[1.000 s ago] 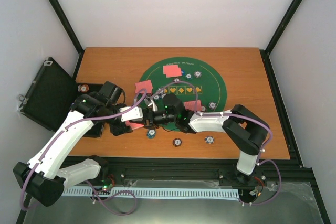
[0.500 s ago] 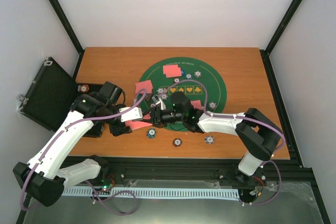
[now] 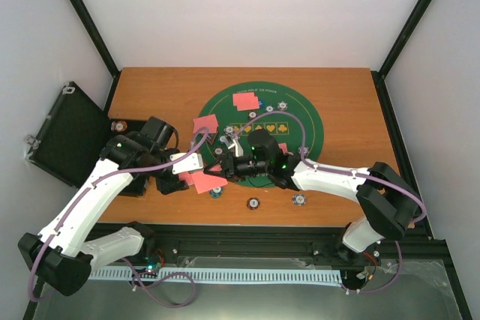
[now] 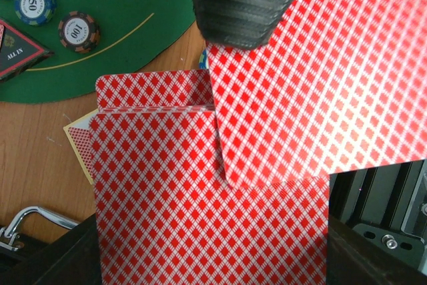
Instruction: Distribute texas hold em gaming equipment
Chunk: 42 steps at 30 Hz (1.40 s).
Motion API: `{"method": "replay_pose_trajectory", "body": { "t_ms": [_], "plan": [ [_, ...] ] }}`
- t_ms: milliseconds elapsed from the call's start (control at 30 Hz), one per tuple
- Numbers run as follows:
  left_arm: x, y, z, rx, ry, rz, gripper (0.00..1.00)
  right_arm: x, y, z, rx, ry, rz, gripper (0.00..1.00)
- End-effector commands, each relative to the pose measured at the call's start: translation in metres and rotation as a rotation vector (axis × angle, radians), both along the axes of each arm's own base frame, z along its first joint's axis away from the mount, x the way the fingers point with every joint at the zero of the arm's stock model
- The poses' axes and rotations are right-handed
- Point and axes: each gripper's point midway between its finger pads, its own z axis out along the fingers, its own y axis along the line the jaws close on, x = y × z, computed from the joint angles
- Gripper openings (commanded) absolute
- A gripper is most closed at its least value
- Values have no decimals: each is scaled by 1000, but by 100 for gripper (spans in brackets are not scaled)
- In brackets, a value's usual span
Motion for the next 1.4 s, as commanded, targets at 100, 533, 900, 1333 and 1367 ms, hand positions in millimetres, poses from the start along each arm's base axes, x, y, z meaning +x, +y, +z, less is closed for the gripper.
{"method": "replay_pose_trajectory", "body": {
  "t_ms": [100,533,900,1333,1367],
  "plan": [
    [6,-4,14,-32,-66,-19,12,3,-16,2,-75,-38,-40,22],
    [8,-5,13,-30,-67,-22,12,19,-58,7,-110,-51,-101,13],
    [8,-2,13,-18,-68,-19,12,80,-156,-45,-259,4,-257,3],
    [6,-2,7,-11,-56,-22,12,10,-105,-109,-463,-65,-24,47],
    [6,-2,7,-12,-54,-22,12,4,-100,-112,-473,-70,-7,47]
  ]
}}
